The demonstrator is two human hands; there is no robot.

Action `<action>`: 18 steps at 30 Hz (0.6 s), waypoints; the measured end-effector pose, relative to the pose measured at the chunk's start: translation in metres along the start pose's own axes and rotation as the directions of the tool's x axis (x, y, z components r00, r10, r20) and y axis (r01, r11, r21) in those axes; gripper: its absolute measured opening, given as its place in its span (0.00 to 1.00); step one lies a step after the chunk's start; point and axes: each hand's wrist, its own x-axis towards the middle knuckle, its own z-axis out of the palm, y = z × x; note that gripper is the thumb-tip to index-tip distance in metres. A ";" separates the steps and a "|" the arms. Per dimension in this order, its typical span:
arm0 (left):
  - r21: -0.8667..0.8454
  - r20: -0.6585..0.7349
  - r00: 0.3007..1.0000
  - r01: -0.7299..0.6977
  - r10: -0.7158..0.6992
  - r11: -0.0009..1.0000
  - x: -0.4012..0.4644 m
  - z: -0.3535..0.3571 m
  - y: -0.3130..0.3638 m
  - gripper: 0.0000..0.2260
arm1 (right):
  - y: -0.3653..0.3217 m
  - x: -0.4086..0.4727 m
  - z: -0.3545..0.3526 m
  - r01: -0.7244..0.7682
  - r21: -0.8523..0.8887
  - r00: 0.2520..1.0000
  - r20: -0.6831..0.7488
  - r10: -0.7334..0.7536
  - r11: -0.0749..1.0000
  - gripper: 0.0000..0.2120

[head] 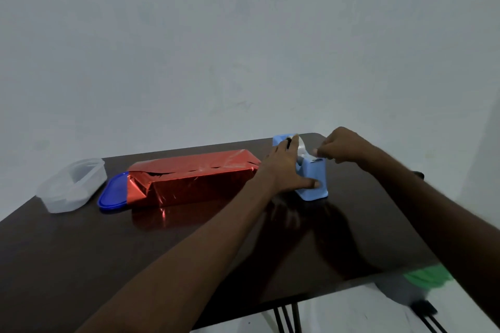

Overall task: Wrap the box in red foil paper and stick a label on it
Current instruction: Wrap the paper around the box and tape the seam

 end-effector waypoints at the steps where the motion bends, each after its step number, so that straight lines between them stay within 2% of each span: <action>1: 0.006 0.014 1.000 0.007 -0.007 1.000 0.003 0.001 -0.001 0.56 | 0.000 0.002 0.001 -0.007 0.026 1.000 0.013 0.006 1.000 0.17; 6: 0.008 0.051 0.998 0.029 -0.030 1.000 0.010 0.002 -0.009 0.57 | -0.009 0.009 0.003 -0.090 0.082 0.993 0.084 0.083 0.993 0.08; 9: 0.004 0.047 0.998 0.040 -0.040 0.999 0.009 0.003 -0.009 0.57 | -0.016 0.007 0.005 -0.123 0.166 0.992 0.061 0.114 0.978 0.04; 13: -0.004 0.035 0.997 0.062 -0.062 0.998 0.008 0.005 -0.010 0.59 | -0.028 -0.004 0.003 -0.080 0.315 0.995 -0.025 0.092 0.946 0.05; 18: -0.023 0.022 0.999 0.047 -0.046 0.999 0.004 0.005 -0.009 0.59 | -0.037 -0.031 -0.010 -0.068 0.471 0.997 0.010 0.073 0.879 0.06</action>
